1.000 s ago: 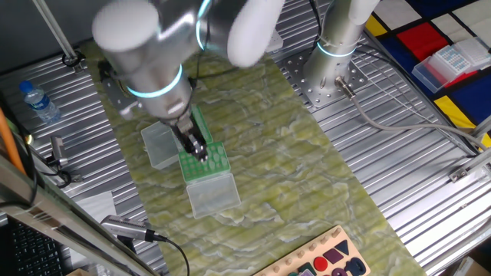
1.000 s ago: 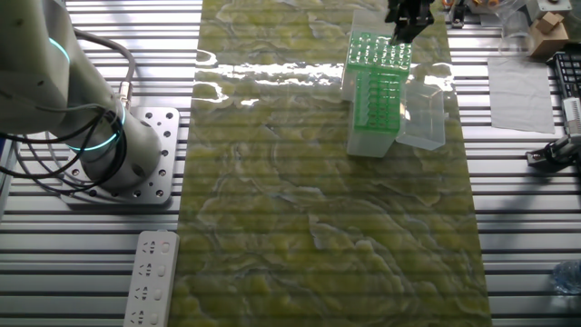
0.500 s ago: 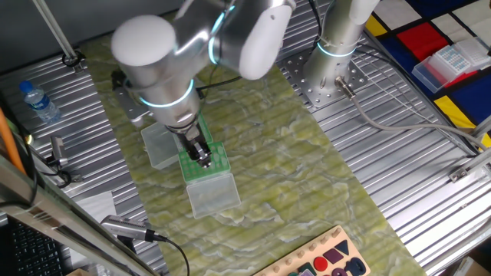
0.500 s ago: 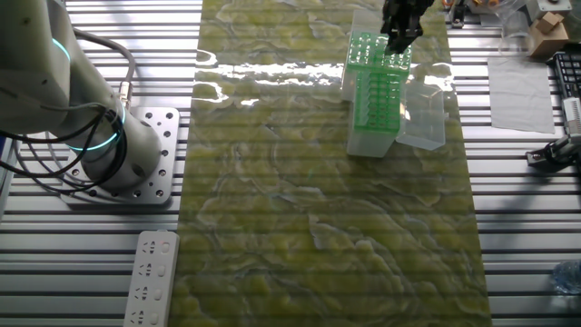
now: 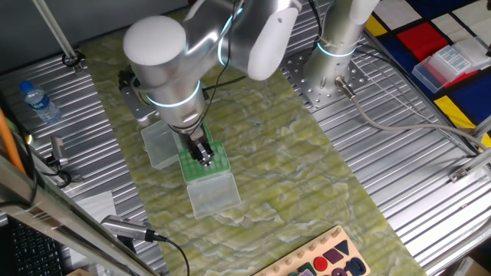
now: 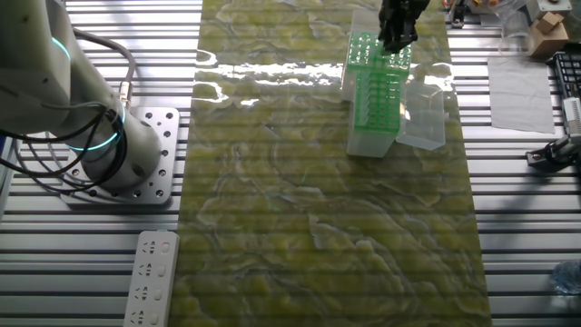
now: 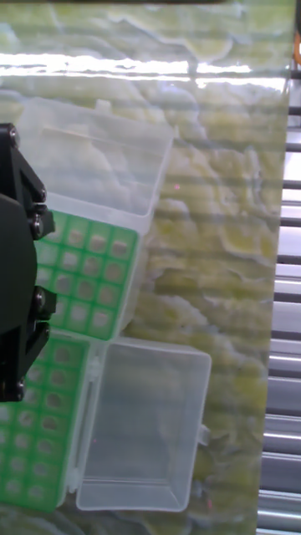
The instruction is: Transfer all large pipette tips from one holder to another
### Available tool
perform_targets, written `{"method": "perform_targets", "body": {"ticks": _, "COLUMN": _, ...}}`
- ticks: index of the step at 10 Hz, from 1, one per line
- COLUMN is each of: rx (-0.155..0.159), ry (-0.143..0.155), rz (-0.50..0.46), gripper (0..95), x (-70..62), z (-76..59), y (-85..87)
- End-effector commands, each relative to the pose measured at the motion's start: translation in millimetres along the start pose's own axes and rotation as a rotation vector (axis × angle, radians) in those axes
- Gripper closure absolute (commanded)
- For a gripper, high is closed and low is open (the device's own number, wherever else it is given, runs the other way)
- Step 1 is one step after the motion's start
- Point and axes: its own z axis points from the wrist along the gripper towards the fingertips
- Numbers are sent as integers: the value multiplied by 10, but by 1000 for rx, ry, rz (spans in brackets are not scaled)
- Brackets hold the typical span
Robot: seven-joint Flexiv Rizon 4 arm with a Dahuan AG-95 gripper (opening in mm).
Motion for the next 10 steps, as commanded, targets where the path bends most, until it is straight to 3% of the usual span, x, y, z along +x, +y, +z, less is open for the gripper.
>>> {"method": "perform_targets", "body": {"ticks": 1, "rx": 1, "ry": -10, "rz": -2, "gripper": 760, "x": 3, "z": 20, "y": -3}}
{"method": "perform_targets", "body": {"ticks": 4, "rx": 4, "ry": -13, "rz": 8, "gripper": 760, "x": 2, "z": 39, "y": 28}}
{"method": "perform_targets", "body": {"ticks": 5, "rx": 4, "ry": -13, "rz": 11, "gripper": 950, "x": 2, "z": 40, "y": 30}}
{"method": "perform_targets", "body": {"ticks": 10, "rx": 0, "ry": -14, "rz": 5, "gripper": 950, "x": 5, "z": 1, "y": 41}}
